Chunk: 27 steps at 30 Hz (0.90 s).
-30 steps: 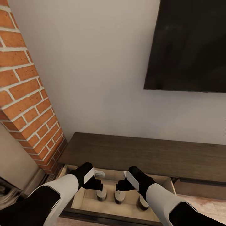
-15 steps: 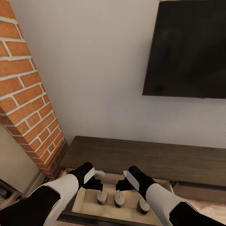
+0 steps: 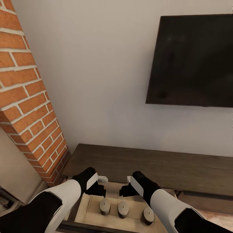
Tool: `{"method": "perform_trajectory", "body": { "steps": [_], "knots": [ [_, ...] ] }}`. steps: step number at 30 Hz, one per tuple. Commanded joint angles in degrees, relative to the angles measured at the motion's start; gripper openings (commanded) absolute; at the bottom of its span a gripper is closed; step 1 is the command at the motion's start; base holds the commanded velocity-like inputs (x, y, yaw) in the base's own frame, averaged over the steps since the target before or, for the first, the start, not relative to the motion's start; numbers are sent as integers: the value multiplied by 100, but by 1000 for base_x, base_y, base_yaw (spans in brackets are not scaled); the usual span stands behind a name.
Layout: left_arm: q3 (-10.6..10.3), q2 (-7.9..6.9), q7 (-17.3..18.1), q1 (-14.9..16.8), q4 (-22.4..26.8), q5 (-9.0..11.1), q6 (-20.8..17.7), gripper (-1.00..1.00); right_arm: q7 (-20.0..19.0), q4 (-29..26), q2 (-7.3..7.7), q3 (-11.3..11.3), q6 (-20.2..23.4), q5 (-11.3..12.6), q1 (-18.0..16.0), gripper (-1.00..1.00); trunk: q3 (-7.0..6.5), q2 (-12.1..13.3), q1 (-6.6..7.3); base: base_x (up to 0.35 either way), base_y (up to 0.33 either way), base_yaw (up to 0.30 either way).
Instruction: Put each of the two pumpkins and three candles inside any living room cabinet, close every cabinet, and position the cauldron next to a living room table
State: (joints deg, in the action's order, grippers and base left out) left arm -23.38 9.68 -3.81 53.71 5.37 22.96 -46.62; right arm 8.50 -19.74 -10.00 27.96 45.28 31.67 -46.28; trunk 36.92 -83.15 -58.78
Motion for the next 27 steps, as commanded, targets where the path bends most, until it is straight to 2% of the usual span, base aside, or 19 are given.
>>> {"method": "perform_trajectory", "body": {
  "steps": [1, 6, 27],
  "knots": [
    [-26, -1, -40, 4, 8, 59, -24, 100, 54, -4, 0, 25, 14, 60, -4, 100, -23, 39, 23, 0, 0, 0],
    [-26, -1, -41, 3, 8, 59, -23, 100, 55, -4, 0, 25, 16, 59, -4, 100, -160, 239, 132, 0, 0, 0],
    [-26, -1, -41, 2, 8, 59, -22, 100, 55, -6, 0, 25, 16, 59, -4, 100, -361, 239, 132, 0, 0, 0]
  ]
}}
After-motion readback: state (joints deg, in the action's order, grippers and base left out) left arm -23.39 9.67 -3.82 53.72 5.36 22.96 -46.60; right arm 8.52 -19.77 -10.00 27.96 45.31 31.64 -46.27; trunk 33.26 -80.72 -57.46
